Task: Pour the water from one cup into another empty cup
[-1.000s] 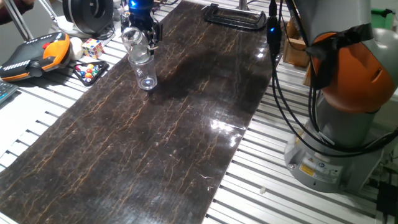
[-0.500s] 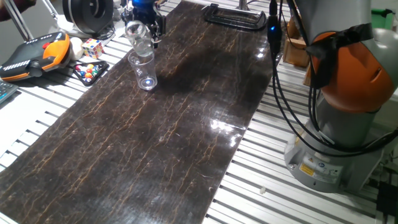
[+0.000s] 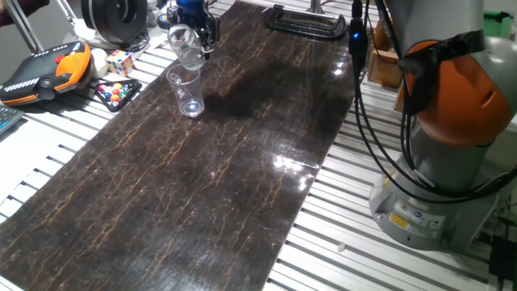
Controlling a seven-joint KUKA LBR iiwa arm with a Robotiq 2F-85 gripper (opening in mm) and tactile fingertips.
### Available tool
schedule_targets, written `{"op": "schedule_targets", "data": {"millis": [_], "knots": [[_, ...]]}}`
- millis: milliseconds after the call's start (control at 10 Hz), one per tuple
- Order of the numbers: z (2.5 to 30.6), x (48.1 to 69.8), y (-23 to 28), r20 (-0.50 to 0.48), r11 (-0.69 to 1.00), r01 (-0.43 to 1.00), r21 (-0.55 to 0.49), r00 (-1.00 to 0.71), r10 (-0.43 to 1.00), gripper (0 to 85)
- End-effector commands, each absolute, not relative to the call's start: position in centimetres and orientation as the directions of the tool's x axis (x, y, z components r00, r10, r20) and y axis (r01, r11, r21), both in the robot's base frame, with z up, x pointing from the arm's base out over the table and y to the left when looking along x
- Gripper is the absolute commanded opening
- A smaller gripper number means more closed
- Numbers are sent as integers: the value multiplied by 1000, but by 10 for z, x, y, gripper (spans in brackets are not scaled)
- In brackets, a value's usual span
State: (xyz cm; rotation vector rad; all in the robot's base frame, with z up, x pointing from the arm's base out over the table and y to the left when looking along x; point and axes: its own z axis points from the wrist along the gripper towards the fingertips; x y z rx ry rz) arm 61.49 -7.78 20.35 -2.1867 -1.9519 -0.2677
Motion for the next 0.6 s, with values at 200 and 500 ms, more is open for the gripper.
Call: {"op": "schedule_targets", "data": {"millis": [200,500], "knots": [[203,615,-78,272,-127,991,-37,132,953,7],[203,615,-78,312,-144,989,-27,146,939,7]]}}
